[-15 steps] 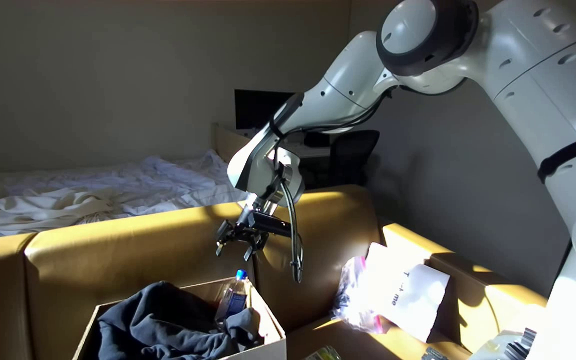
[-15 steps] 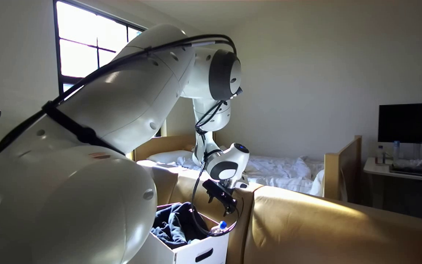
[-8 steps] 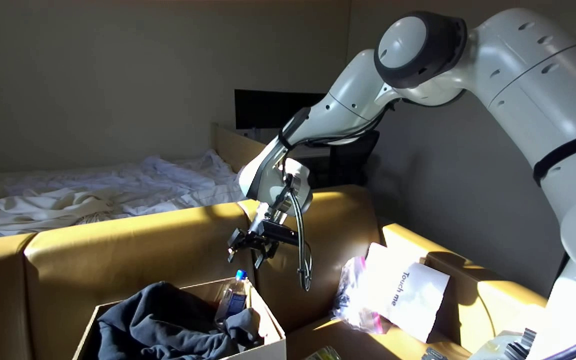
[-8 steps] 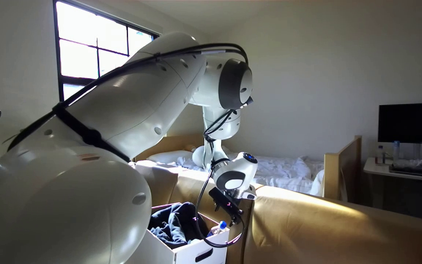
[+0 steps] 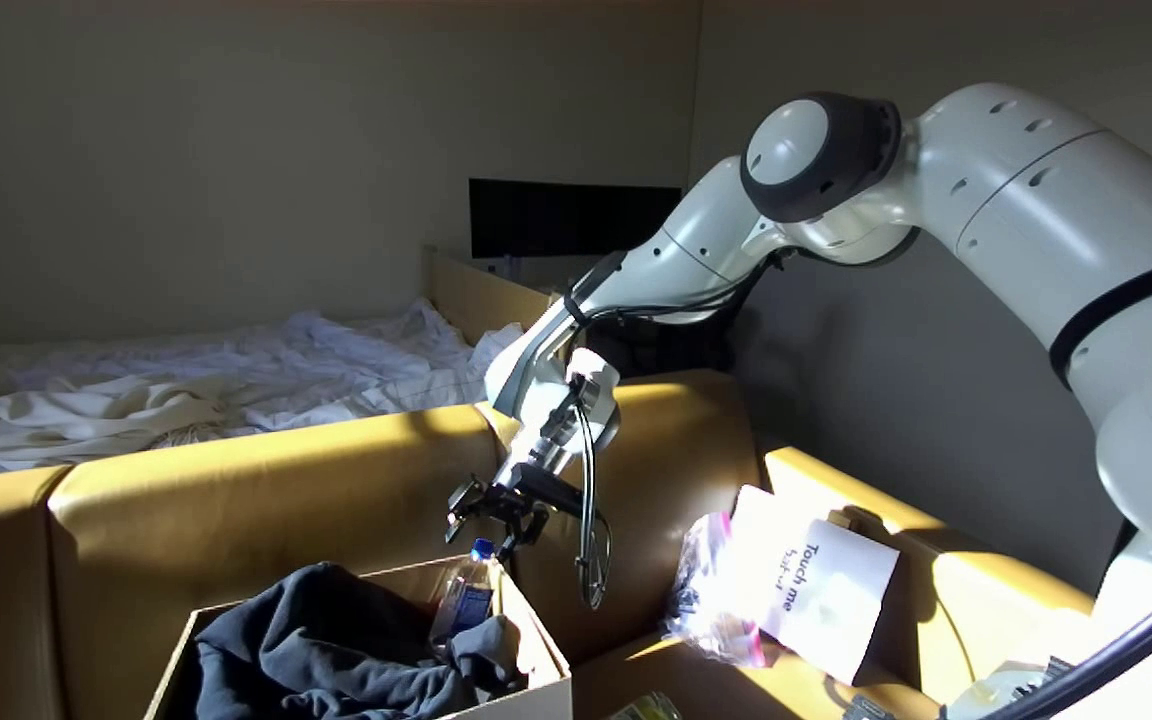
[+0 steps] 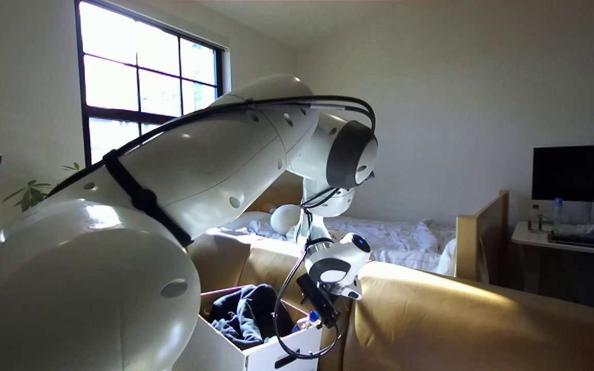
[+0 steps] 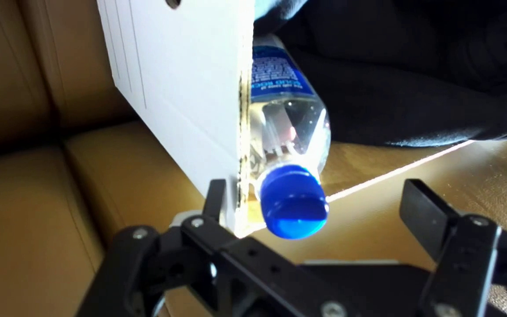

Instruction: Pick up the bottle from the box and put it on the sofa

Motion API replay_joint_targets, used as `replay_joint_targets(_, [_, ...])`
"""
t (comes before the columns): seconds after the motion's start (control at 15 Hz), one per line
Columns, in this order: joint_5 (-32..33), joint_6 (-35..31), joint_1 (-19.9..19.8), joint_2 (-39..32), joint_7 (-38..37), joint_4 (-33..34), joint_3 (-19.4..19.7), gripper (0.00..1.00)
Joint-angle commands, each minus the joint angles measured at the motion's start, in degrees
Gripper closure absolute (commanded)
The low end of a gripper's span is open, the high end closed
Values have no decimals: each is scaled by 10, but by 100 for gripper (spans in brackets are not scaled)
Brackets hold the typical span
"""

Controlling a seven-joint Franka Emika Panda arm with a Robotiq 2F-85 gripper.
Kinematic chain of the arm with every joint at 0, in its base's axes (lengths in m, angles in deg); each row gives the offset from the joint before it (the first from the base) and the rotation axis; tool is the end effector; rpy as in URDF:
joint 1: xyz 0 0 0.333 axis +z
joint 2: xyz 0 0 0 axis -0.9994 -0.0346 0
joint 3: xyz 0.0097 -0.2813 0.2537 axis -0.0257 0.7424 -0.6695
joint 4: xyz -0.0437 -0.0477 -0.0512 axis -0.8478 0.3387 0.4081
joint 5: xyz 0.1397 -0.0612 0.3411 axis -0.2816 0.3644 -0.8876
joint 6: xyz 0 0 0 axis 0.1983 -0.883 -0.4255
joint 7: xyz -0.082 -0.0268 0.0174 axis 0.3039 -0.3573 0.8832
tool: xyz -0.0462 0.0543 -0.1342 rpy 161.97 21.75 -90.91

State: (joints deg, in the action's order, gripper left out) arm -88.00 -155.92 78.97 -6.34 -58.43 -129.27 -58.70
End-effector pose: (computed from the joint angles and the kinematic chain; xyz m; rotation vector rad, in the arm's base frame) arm 0.6804 0.1524 0.0900 -2.5111 0.2457 -0.0743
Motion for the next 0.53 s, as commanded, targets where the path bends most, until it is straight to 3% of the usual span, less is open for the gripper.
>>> replay_joint_targets(0.0, [7,22,-5,-27,5,34,-18,0])
replay_joint_targets(0.47, [105,108,74,-21,-65,99,36,0])
